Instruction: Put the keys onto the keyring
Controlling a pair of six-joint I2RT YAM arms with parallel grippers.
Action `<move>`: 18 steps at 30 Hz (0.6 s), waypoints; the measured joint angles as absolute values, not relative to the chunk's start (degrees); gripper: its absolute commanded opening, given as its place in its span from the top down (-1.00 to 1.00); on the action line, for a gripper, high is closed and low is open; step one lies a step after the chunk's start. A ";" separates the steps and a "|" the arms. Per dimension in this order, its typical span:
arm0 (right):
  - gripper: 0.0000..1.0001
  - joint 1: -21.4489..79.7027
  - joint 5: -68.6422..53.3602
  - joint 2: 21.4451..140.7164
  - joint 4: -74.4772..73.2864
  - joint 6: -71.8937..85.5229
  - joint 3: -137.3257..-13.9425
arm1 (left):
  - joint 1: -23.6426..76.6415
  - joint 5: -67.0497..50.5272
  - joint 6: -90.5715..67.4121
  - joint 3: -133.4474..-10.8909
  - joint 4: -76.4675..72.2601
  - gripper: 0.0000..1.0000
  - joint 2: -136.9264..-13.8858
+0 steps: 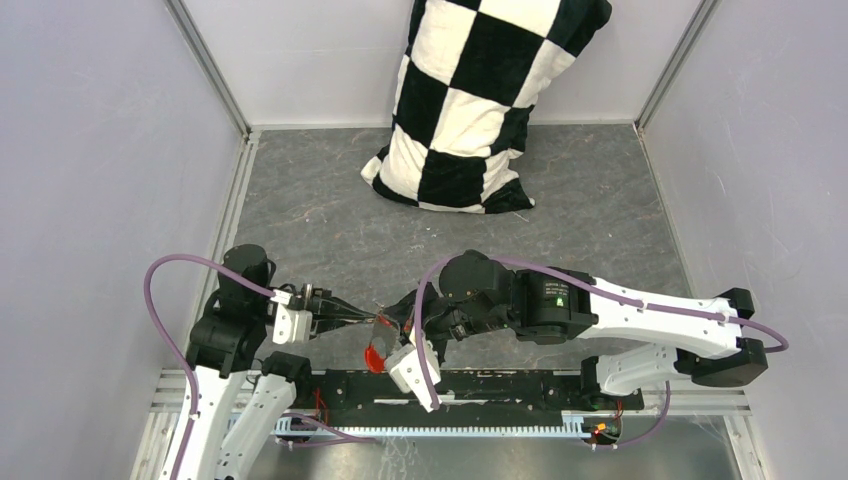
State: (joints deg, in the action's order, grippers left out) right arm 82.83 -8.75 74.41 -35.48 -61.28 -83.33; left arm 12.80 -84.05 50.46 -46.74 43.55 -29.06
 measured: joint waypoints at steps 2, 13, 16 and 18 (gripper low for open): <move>0.99 82.83 -8.78 74.48 -35.73 -61.45 -83.46 | 12.88 -84.05 50.46 -46.74 43.55 0.96 -29.06; 0.99 82.83 -9.61 75.24 -37.19 -61.91 -84.79 | 12.88 -83.48 50.41 -46.74 43.55 0.96 -29.06; 0.99 82.83 -10.07 75.40 -37.21 -62.02 -85.10 | 12.91 -82.94 50.39 -46.74 43.55 0.96 -29.06; 0.99 82.83 -10.28 75.72 -37.43 -62.04 -85.34 | 12.88 -82.61 50.37 -46.74 43.55 0.96 -29.15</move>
